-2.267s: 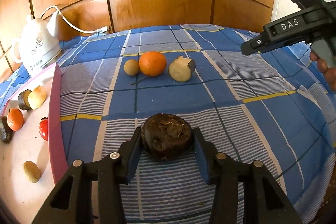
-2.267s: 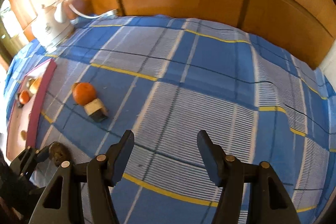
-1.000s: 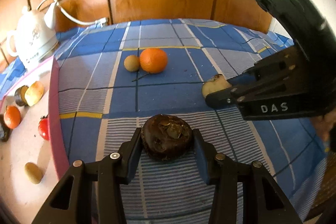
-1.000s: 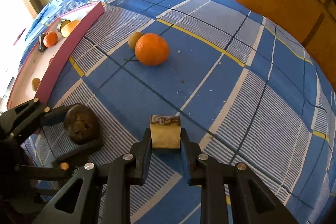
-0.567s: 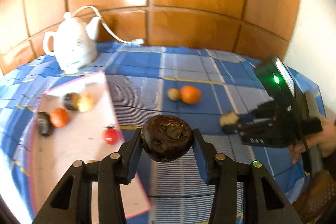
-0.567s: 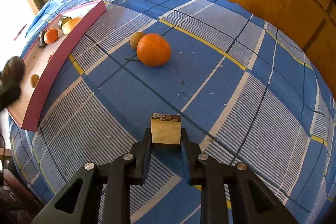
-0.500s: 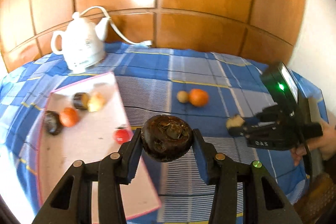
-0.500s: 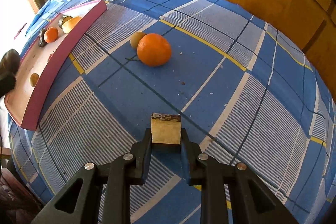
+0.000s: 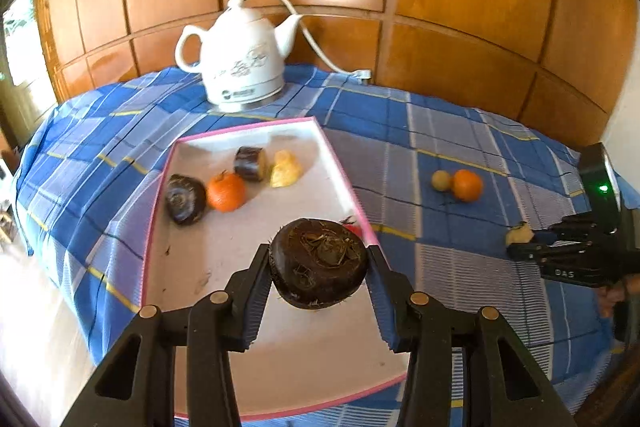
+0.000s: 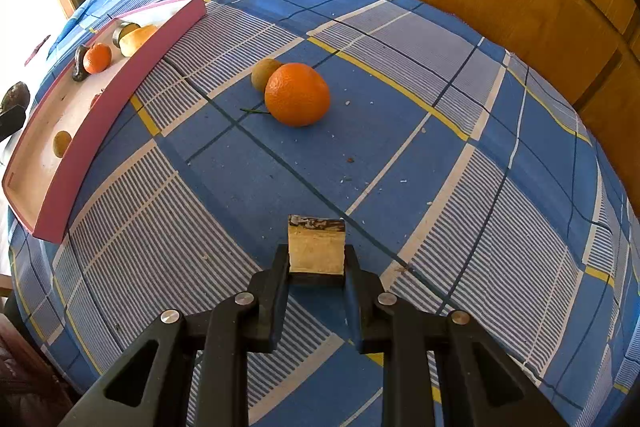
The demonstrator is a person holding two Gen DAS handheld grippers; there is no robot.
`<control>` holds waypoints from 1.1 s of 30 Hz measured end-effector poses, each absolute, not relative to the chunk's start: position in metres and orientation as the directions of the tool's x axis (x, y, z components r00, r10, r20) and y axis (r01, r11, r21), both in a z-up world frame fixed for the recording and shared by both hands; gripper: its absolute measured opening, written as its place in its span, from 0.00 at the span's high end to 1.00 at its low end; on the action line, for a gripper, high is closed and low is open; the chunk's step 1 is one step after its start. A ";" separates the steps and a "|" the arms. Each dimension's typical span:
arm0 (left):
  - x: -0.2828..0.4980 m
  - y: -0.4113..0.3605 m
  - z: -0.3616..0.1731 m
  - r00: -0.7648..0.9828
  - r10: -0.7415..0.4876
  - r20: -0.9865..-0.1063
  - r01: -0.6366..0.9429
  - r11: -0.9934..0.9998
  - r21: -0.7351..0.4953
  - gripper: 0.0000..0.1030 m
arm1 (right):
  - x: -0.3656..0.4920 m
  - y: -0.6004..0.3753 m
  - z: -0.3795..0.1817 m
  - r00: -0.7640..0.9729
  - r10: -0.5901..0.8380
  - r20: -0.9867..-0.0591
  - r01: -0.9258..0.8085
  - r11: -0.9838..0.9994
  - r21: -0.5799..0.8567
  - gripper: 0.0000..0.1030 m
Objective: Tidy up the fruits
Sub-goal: 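Lower the dark fruit into the pink tray and open the left gripper while the right holds the chunk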
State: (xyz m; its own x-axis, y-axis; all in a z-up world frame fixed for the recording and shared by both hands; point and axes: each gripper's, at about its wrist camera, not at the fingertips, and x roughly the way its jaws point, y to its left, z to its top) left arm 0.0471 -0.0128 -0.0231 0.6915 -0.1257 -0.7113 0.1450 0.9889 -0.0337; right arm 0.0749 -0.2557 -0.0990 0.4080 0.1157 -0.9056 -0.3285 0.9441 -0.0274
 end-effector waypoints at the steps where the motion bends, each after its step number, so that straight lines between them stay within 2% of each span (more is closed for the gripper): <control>1: 0.048 -0.009 -0.025 0.689 -0.121 -0.715 0.137 0.990 -0.036 0.55 | 0.075 -0.256 -0.099 0.408 0.115 -0.906 -0.329 0.944 -0.028 0.77; 9: 0.066 0.045 -0.043 0.624 -0.150 -0.767 0.004 0.982 -0.189 0.55 | 0.075 -0.254 -0.099 0.410 0.109 -0.906 -0.332 0.942 -0.037 0.77; 15: 0.089 0.055 -0.045 0.613 -0.190 -0.767 -0.019 0.967 -0.254 0.55 | 0.075 -0.254 -0.098 0.408 0.106 -0.907 -0.332 0.943 -0.039 0.77; 26: 0.147 0.033 -0.058 0.598 -0.203 -0.776 0.019 0.971 -0.240 0.54 | 0.075 -0.254 -0.099 0.409 0.106 -0.906 -0.332 0.942 -0.039 0.77; 31: 0.148 0.034 -0.061 0.603 -0.181 -0.777 0.008 0.975 -0.221 0.40 | 0.075 -0.254 -0.099 0.409 0.106 -0.907 -0.332 0.942 -0.039 0.77; 33: 0.141 0.036 -0.058 0.620 -0.156 -0.769 -0.004 0.979 -0.202 0.40 | 0.075 -0.254 -0.099 0.409 0.105 -0.906 -0.332 0.942 -0.041 0.77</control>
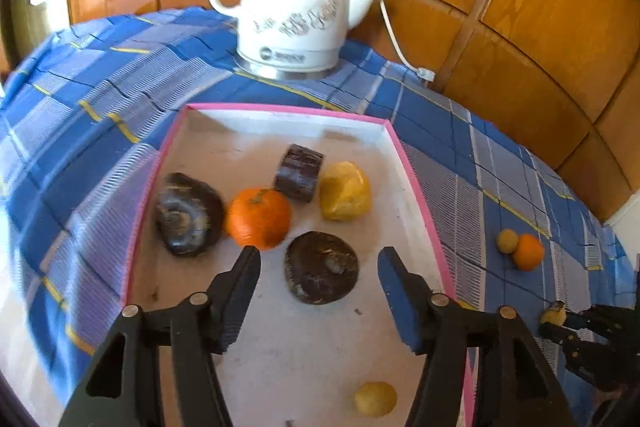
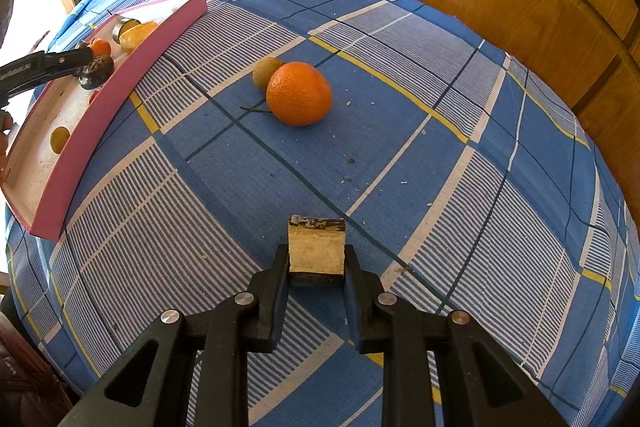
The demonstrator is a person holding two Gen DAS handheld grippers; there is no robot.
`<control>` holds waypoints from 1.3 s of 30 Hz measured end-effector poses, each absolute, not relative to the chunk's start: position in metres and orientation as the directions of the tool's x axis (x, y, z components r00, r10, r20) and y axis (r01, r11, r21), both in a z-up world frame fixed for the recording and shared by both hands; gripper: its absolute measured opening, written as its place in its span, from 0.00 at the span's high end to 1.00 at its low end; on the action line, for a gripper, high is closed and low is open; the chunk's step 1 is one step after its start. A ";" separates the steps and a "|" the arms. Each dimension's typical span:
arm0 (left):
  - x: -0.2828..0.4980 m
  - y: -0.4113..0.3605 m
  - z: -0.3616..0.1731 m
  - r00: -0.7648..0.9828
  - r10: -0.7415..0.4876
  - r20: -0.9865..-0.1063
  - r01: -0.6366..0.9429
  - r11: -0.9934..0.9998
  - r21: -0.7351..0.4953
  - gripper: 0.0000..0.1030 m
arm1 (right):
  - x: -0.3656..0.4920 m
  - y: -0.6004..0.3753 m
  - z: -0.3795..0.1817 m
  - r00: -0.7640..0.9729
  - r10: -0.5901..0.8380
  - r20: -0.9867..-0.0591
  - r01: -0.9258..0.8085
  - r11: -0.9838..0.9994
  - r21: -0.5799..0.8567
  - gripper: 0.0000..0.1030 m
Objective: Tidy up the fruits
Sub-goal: 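Lower the dark fruit into the pink tray and open the left gripper while the right holds the chunk, then hold the cut chunk in the right gripper above the cloth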
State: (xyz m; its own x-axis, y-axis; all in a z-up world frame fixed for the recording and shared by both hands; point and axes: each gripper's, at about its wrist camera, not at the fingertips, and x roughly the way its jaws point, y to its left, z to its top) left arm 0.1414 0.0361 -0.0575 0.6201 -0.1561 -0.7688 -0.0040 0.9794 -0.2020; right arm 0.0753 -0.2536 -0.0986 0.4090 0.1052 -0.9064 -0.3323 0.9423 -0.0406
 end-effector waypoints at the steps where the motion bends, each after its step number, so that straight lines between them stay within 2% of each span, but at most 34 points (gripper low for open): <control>1: 0.137 0.037 -0.056 0.626 -0.146 -0.766 -0.010 0.981 -0.194 0.40 | 0.075 -0.253 -0.098 0.409 0.104 -0.906 -0.333 0.942 -0.042 0.77; 8: 0.100 0.040 -0.046 0.653 -0.031 -0.756 -0.055 0.995 -0.089 0.40 | 0.075 -0.252 -0.099 0.414 0.096 -0.905 -0.335 0.941 -0.054 0.77; 23: 0.048 0.035 -0.016 0.723 -0.036 -0.690 -0.004 0.998 -0.056 0.40 | 0.073 -0.251 -0.098 0.421 0.086 -0.903 -0.339 0.938 -0.069 0.77; 39: 0.036 0.040 -0.013 0.732 -0.030 -0.681 -0.019 0.998 -0.065 0.36 | 0.071 -0.249 -0.096 0.433 0.073 -0.898 -0.336 0.938 -0.086 0.77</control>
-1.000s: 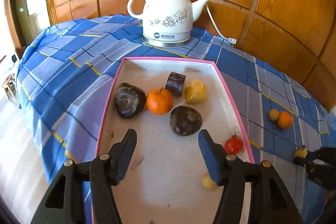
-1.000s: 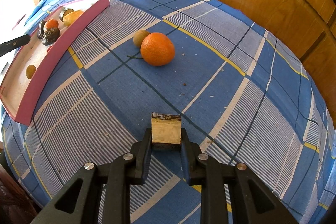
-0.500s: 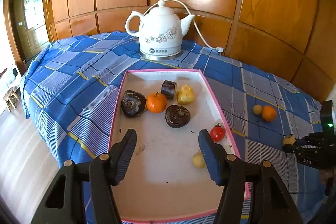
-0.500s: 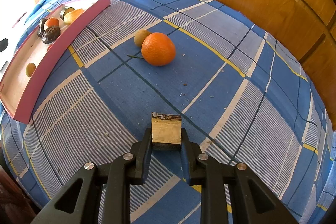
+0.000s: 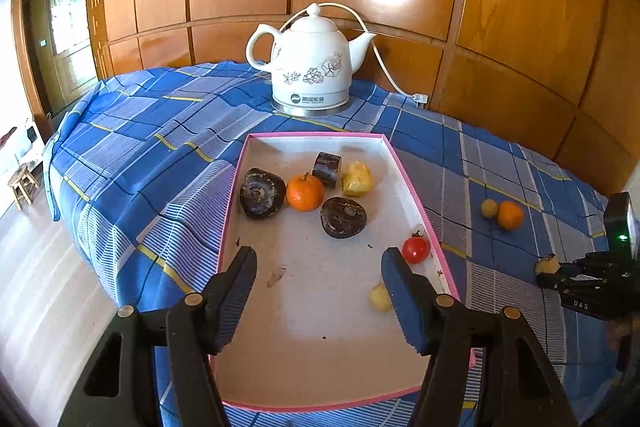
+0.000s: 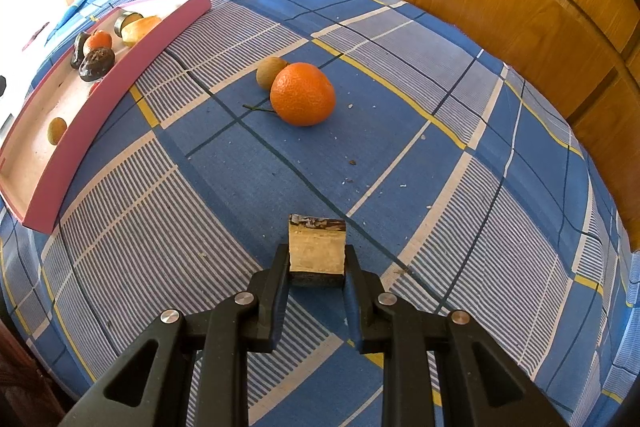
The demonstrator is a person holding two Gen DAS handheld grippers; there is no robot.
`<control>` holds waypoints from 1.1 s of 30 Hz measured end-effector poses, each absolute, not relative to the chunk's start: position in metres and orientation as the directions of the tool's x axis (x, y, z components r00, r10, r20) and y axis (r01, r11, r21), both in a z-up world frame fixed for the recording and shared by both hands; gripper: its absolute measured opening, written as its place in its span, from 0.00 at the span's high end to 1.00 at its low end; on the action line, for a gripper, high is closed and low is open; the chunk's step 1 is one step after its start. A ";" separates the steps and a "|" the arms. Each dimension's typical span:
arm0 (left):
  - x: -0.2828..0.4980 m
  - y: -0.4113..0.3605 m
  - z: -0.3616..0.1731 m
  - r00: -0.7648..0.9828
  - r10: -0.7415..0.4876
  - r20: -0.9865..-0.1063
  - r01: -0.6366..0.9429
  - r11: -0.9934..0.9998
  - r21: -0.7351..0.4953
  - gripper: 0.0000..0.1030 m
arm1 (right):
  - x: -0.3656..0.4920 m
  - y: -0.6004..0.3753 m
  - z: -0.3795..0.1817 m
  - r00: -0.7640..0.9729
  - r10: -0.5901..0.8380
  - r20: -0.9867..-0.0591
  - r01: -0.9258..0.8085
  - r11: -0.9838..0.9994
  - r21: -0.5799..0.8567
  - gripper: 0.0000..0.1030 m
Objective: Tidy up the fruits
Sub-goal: 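Hold the cut chunk in the right gripper above the cloth, then carry the cut chunk into the pink tray and open the right gripper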
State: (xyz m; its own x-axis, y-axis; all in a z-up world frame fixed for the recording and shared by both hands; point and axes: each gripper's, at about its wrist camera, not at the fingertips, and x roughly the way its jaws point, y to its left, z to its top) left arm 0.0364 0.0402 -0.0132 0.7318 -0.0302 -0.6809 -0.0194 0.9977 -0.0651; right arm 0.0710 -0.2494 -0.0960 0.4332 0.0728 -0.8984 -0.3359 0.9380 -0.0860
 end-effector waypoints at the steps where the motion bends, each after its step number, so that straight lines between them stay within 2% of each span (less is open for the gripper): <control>1: 0.036 0.041 -0.013 0.731 -0.031 -0.682 -0.020 0.998 -0.067 0.36 | 0.071 -0.249 -0.096 0.434 0.073 -0.898 -0.336 0.938 -0.085 0.77; 13: 0.036 0.057 -0.017 0.727 -0.003 -0.687 -0.059 0.996 -0.067 0.35 | 0.071 -0.252 -0.096 0.435 0.080 -0.897 -0.334 0.939 -0.078 0.77; 28: 0.029 0.072 -0.019 0.734 0.003 -0.679 -0.078 0.994 -0.081 0.33 | 0.072 -0.245 -0.094 0.436 0.008 -0.900 -0.261 0.958 -0.118 0.77; 33: 0.029 0.077 -0.021 0.730 0.002 -0.683 -0.085 0.993 -0.088 0.33 | 0.070 -0.238 -0.077 0.454 0.084 -0.887 -0.244 0.969 -0.033 0.77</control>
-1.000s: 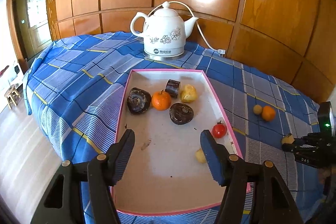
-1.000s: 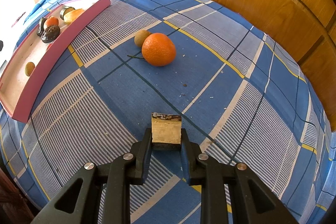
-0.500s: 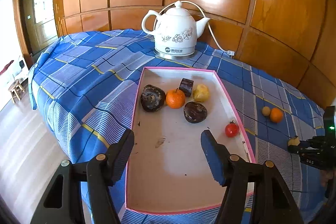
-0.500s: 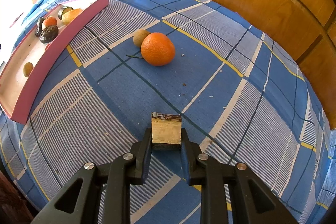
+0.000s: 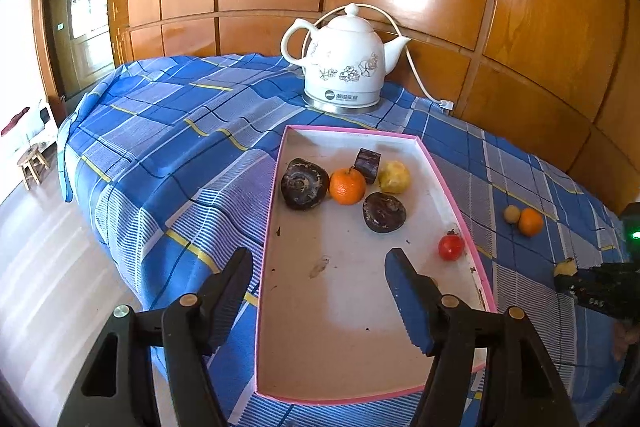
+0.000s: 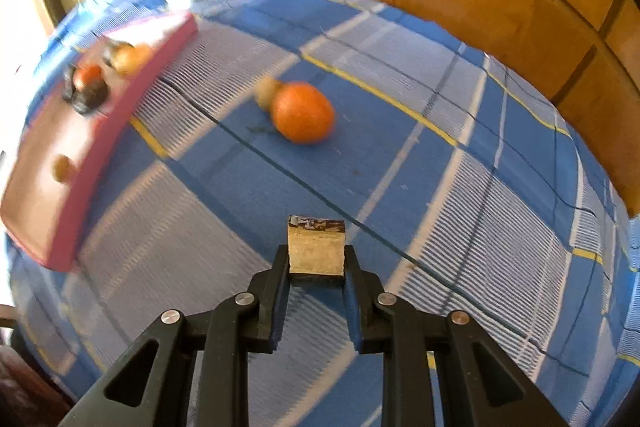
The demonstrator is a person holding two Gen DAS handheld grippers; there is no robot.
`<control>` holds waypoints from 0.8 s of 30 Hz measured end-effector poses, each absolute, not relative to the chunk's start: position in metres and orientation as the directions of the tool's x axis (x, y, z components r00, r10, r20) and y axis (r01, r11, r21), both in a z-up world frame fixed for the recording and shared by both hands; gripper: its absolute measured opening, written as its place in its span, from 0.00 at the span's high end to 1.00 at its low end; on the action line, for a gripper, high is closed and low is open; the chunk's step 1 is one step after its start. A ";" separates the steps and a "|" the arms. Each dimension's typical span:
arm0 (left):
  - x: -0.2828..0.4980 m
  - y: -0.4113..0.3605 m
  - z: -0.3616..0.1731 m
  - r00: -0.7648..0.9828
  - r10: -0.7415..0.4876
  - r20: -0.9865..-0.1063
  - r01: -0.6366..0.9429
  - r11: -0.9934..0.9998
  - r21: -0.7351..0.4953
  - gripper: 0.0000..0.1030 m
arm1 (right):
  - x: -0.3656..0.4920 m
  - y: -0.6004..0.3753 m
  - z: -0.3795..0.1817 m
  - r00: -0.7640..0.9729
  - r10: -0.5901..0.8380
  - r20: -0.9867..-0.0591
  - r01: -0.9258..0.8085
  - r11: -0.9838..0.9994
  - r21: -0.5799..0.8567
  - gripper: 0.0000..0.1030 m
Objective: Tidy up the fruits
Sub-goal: 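Carry the cut chunk into the pink tray and open the right gripper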
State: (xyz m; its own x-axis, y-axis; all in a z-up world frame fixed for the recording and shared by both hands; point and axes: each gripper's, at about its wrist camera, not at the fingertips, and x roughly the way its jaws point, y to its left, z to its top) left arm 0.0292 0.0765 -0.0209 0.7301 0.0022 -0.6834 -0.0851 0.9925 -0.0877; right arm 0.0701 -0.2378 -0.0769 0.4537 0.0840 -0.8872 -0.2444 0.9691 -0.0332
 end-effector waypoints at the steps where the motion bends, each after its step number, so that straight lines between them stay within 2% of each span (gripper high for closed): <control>1: 0.029 0.078 -0.022 0.729 0.005 -0.685 -0.089 0.992 -0.088 0.33 | 0.069 -0.233 -0.073 0.458 0.108 -0.883 -0.255 0.967 -0.014 0.77; 11: 0.026 0.086 -0.024 0.734 0.035 -0.679 -0.116 0.991 -0.074 0.33 | 0.071 -0.156 -0.041 0.468 0.298 -0.832 -0.411 0.907 0.094 0.77; 18: 0.024 0.088 -0.020 0.742 0.038 -0.669 -0.115 0.991 -0.071 0.33 | 0.087 -0.103 -0.031 0.461 0.354 -0.814 -0.473 0.874 0.112 0.77; 24: 0.025 0.090 -0.021 0.740 0.032 -0.672 -0.115 0.990 -0.080 0.33 | 0.120 -0.075 -0.033 0.450 0.353 -0.820 -0.454 0.882 0.130 0.77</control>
State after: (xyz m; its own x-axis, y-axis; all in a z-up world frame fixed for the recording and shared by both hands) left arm 0.0246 0.0901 -0.0208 0.7397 0.0316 -0.6722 -0.1150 0.9901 -0.0800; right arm 0.1196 -0.0754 -0.0327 0.4502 0.3531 -0.8201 -0.4538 0.8815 0.1303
